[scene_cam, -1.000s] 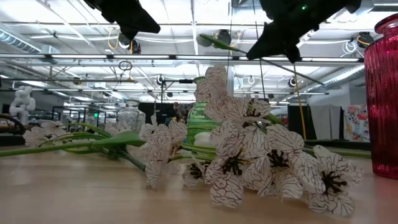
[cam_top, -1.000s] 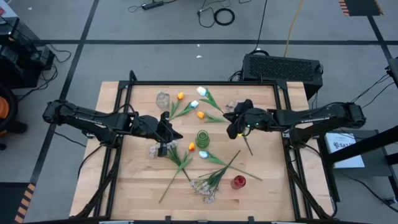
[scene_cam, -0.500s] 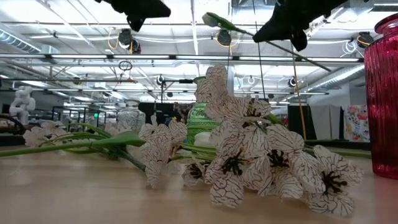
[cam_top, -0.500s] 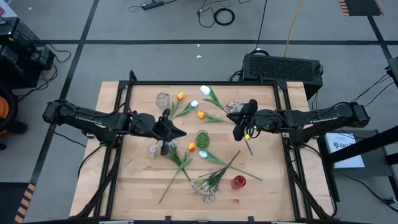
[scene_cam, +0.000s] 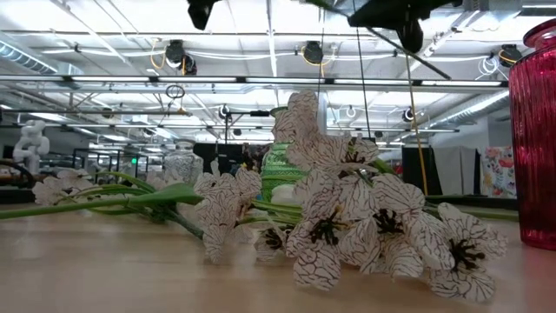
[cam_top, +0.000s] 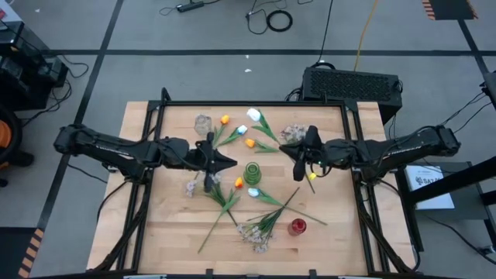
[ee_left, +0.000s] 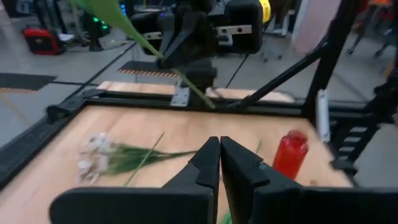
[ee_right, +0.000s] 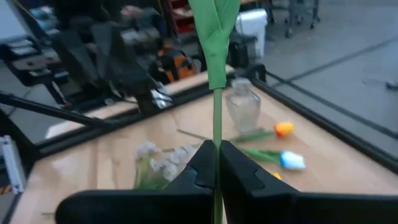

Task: Sort flowers into vase by color
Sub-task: Put the top right white tulip into the red vase

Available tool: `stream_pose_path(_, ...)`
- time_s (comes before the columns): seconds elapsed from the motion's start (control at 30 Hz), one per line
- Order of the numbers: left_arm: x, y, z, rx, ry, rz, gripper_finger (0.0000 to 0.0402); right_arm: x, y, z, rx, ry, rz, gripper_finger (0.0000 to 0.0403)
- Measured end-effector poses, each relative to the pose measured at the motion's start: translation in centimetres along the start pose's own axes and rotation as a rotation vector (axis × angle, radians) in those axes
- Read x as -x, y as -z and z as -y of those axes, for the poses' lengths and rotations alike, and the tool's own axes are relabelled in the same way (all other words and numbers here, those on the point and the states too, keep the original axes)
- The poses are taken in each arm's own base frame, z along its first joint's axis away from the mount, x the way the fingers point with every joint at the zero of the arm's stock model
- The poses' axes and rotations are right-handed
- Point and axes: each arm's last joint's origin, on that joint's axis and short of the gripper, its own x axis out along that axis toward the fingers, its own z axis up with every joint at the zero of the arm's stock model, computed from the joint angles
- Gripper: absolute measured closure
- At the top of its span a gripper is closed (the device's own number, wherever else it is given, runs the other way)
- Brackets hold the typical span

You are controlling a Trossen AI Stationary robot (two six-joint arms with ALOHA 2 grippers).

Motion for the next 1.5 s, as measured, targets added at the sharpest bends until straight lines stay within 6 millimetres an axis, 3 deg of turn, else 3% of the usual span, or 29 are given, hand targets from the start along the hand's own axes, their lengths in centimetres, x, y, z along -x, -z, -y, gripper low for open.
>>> stream_pose_path(0.3,-2.3,-0.2,-0.2,0.024,-0.018,0.142,0.0283,0.8,-0.8,-1.8,0.051,-0.107,0.111,0.0402)
stream_pose_path(0.47,-3.9,-0.2,0.3,-0.018,0.038,0.254,0.0256,1.1,-0.9,-2.7,0.111,-0.15,0.147,0.0402)
stream_pose_path(0.7,-5.4,-0.1,0.5,-0.001,0.055,0.41,0.0251,0.9,-0.6,-3.7,0.148,-0.197,0.169,0.0402)
stream_pose_path(1.07,-7.5,-0.7,1.6,-0.009,0.14,0.432,0.0251,-0.5,-0.2,-5.1,0.198,-0.346,0.234,0.0402)
stream_pose_path(1.5,-7.8,-1.1,2.0,-0.014,0.144,0.451,0.0251,-1.7,0.5,-5.1,0.217,-0.326,0.215,0.0403)
